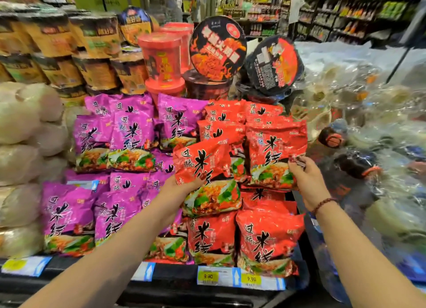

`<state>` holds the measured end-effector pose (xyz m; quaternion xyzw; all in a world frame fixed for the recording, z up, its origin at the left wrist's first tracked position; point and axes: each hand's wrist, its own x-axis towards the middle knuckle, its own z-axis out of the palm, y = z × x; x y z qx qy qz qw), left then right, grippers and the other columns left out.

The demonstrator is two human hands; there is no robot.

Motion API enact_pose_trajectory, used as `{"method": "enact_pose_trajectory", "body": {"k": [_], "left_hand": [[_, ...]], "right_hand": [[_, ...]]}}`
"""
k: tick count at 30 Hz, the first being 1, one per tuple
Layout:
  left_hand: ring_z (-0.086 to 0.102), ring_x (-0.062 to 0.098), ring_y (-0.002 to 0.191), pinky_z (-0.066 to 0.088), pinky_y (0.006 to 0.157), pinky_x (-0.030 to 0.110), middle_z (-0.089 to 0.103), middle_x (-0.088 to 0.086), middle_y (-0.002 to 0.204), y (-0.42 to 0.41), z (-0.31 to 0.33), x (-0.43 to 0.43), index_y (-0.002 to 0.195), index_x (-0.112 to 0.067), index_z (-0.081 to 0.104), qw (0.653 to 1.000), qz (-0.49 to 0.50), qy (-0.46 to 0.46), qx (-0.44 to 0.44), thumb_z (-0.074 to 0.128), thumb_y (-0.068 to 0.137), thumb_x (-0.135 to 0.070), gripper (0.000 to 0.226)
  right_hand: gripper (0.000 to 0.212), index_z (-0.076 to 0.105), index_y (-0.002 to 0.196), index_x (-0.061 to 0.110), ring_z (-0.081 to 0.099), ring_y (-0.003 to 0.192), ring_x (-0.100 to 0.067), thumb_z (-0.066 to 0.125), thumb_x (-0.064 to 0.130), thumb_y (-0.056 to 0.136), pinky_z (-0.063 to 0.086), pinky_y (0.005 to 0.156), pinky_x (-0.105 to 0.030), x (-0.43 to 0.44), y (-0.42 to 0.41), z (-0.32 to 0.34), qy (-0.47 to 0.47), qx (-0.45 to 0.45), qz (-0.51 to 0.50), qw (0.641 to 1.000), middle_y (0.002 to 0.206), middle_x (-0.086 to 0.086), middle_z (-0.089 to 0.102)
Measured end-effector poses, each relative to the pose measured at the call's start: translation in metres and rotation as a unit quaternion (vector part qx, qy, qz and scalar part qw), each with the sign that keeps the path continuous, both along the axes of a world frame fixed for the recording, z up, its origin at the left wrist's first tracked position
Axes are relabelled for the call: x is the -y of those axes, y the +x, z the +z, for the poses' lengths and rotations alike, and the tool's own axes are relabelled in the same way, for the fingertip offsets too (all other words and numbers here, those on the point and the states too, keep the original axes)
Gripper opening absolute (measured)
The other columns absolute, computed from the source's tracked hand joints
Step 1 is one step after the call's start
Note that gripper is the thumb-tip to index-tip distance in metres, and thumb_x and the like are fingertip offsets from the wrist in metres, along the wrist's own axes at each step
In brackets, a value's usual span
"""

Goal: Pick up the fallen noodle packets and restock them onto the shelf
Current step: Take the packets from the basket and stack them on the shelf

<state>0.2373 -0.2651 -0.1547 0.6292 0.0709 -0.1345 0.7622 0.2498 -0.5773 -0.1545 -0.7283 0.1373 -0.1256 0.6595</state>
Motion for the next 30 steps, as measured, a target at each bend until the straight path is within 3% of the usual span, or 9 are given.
{"method": "enact_pose_trajectory", "body": {"k": [2,4,7,10,13,16,19,25,30], "left_hand": [[0.067,0.032,0.105,0.045,0.103,0.052,0.073,0.011,0.109,0.008,-0.001,0.002,0.116,-0.008,0.060,1.000,-0.004,0.018,0.001,0.090,0.061,-0.031,0.066],[0.065,0.032,0.109,0.045,0.103,0.053,0.070,0.011,0.115,0.013,-0.001,0.003,0.122,-0.007,0.057,0.999,-0.009,0.042,0.005,0.093,0.054,-0.042,0.084],[0.065,0.028,0.111,0.045,0.103,0.051,0.068,0.008,0.120,0.019,-0.007,0.003,0.129,-0.009,0.053,0.998,-0.009,0.059,0.009,0.093,0.046,-0.052,0.102],[0.066,0.027,0.108,0.045,0.103,0.051,0.071,0.005,0.114,0.020,-0.009,0.003,0.125,-0.011,0.056,0.998,-0.012,0.063,0.011,0.092,0.043,-0.054,0.100],[0.067,0.028,0.107,0.045,0.104,0.052,0.072,0.005,0.112,0.019,-0.008,0.004,0.124,-0.012,0.056,0.998,-0.015,0.067,0.011,0.091,0.043,-0.051,0.097],[0.067,0.030,0.105,0.046,0.102,0.053,0.073,0.007,0.109,0.019,-0.008,0.006,0.120,-0.012,0.058,0.997,-0.014,0.072,0.004,0.091,0.051,-0.045,0.083],[0.068,0.030,0.104,0.047,0.100,0.053,0.073,0.007,0.107,0.021,-0.009,0.005,0.115,-0.015,0.060,0.997,-0.017,0.079,0.014,0.088,0.065,-0.034,0.060],[0.060,0.027,0.117,0.046,0.103,0.051,0.060,0.003,0.132,0.016,-0.006,0.007,0.141,-0.029,0.038,0.993,0.044,0.098,0.042,0.092,0.051,-0.044,0.106],[0.064,0.019,0.107,0.050,0.099,0.048,0.062,-0.002,0.121,0.003,0.006,0.012,0.131,-0.028,0.042,0.975,0.054,0.157,0.144,0.081,0.077,-0.015,0.068]], "right_hand": [[0.010,0.052,0.106,0.015,0.060,0.099,-0.030,0.054,0.016,0.096,0.047,0.089,-0.039,-0.009,0.008,-0.014,-0.082,-0.032,-0.025,0.996,0.109,-0.015,0.061],[0.031,0.046,0.124,0.007,0.054,0.113,-0.037,0.054,0.015,0.095,0.039,0.090,-0.037,-0.021,0.009,-0.016,-0.202,-0.044,-0.073,0.976,0.118,-0.020,0.057],[0.066,0.031,0.145,0.005,0.038,0.130,-0.038,0.060,0.009,0.086,0.030,0.106,-0.043,-0.030,0.007,-0.002,-0.428,0.089,-0.128,0.890,0.141,-0.023,0.041],[0.060,0.033,0.148,0.021,0.022,0.144,-0.034,0.050,0.033,0.092,0.023,0.114,-0.050,-0.020,0.015,0.000,-0.565,0.204,0.042,0.798,0.157,-0.016,0.022],[0.075,0.006,0.148,0.042,-0.009,0.146,-0.019,0.027,0.070,0.082,0.005,0.118,-0.048,-0.016,0.024,-0.007,-0.631,0.102,0.164,0.751,0.159,0.001,-0.009],[0.087,-0.007,0.146,0.046,-0.018,0.147,-0.020,0.035,0.078,0.077,-0.001,0.120,-0.048,-0.021,0.035,-0.011,-0.661,0.031,0.170,0.731,0.154,0.005,-0.025],[0.091,-0.005,0.149,0.046,-0.014,0.148,-0.024,0.047,0.074,0.079,-0.002,0.119,-0.048,-0.025,0.045,-0.008,-0.667,0.002,0.177,0.724,0.159,0.001,-0.020],[0.099,0.007,0.151,0.043,-0.002,0.149,-0.021,0.058,0.076,0.072,0.008,0.120,-0.048,-0.019,0.054,0.011,-0.605,-0.028,0.239,0.759,0.162,0.004,-0.007],[0.081,0.017,0.153,0.032,0.011,0.148,-0.020,0.061,0.051,0.087,0.024,0.117,-0.047,-0.023,0.034,0.031,-0.496,-0.014,0.240,0.834,0.162,0.002,0.004]]}}
